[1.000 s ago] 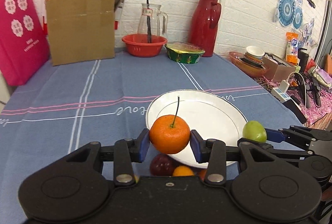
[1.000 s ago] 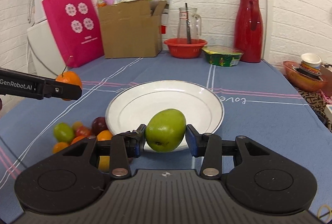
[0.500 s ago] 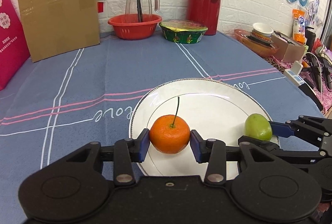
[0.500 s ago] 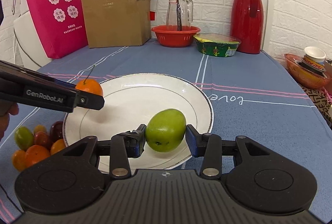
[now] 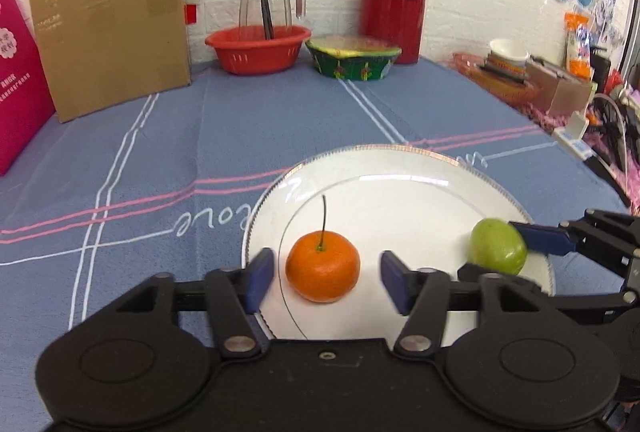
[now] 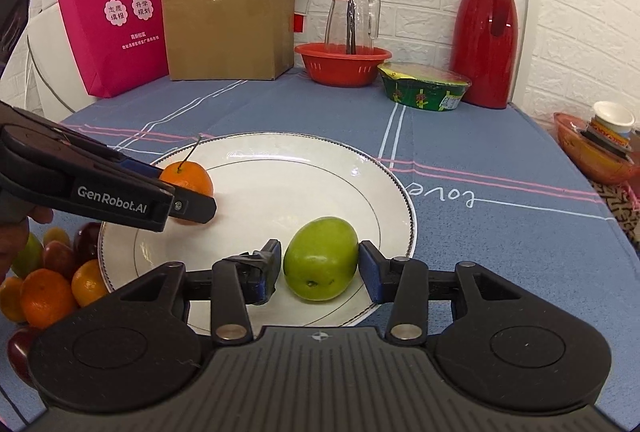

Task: Organize fruits
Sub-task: 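Carry the tangerine and green apple onto the white plate and open both tools, then lift both open tools away from the plate back toward the fruit pile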

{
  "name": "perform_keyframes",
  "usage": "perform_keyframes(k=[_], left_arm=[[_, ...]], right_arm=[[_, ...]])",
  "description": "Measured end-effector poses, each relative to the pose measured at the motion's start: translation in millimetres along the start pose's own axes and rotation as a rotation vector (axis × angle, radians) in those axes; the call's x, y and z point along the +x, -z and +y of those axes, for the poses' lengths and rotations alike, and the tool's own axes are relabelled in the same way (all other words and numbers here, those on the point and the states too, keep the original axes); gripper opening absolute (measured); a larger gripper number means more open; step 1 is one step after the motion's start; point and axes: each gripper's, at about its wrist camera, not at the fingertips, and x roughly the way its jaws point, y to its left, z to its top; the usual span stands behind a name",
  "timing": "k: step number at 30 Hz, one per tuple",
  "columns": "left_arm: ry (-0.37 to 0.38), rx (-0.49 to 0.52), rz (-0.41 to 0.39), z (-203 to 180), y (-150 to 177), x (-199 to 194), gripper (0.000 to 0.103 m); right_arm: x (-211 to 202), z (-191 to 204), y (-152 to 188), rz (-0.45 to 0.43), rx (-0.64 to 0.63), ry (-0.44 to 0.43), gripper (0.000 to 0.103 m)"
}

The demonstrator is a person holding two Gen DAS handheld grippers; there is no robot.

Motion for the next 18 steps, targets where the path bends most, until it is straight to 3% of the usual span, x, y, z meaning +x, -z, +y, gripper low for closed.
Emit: perform_keyframes(k=[2,4,11,18], left_arm=[[-0.013,-0.019,-0.040,1,-2,-14,0.103],[-0.051,-0.030,-0.083,1,-3,-30,0.103],[-0.077,-0.044,-0.140,-3,11,-81,0.103],[-0.170,-0.065,-0.118,4,46,-117,0.103]], right_arm=[[-4,2,0,-0.008,-0.018,0.006,0.086],[-10,4,-1,-0.028,-0.032,0.018,0.102],[-42,7,-1,-0.091,-0.017,0.047,0.103],[-70,21,12,-0.101,0.011,0.014,0.103]])
